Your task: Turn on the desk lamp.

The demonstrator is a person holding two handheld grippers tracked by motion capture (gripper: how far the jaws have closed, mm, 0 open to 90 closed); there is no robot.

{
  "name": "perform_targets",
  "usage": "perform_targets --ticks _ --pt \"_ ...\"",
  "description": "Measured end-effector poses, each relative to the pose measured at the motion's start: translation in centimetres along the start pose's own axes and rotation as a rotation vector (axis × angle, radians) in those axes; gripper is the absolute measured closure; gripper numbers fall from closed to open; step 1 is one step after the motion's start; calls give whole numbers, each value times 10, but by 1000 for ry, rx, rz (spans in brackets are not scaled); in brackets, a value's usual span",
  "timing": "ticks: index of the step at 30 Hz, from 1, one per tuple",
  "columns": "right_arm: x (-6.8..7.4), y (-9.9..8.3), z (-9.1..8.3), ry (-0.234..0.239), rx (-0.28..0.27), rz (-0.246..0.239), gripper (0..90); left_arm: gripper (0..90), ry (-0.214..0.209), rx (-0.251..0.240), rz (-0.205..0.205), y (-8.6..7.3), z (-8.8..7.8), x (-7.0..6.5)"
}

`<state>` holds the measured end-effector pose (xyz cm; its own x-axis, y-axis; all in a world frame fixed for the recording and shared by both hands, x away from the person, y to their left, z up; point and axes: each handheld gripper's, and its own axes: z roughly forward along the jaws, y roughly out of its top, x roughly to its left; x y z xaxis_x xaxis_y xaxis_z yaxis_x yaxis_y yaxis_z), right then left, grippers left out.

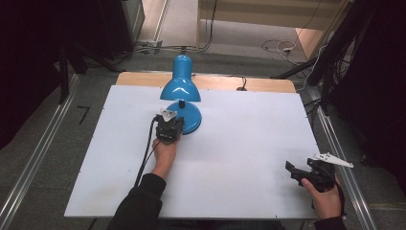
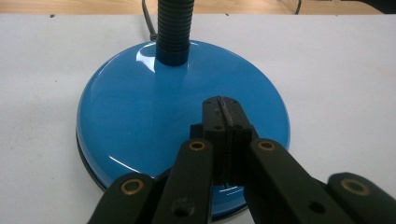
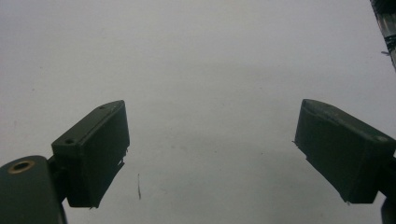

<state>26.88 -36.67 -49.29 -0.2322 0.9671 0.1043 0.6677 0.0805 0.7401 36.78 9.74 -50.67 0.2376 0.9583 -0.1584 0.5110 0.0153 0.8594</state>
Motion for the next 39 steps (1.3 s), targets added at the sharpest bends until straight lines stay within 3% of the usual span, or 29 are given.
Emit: perform_targets --ticks 5,7,8,11,15,30,32,39 --pt "0 0 -1 1 -4 -1 87 900 12 1 13 -3 -1 -3" --pt "0 0 -1 2 -6 -2 87 900 32 4 61 -4 -2 -7" --pt "0 0 -1 2 -5 -2 87 900 27 -2 30 -4 -2 -8" --pt "1 0 -1 3 -5 -1 87 900 18 -4 -2 -3 -1 -5" --pt "0 0 -1 4 -4 1 87 900 10 -3 -16 -2 -1 -4" --pt "-1 0 -2 -2 -9 2 87 900 -19 -26 -31 -1 -14 -1" --pt "-1 0 -2 -1 -11 1 87 831 -23 -25 -33 0 -16 -2" --pt "-1 0 -3 -4 -12 1 87 743 -14 -18 -34 -2 -26 2"
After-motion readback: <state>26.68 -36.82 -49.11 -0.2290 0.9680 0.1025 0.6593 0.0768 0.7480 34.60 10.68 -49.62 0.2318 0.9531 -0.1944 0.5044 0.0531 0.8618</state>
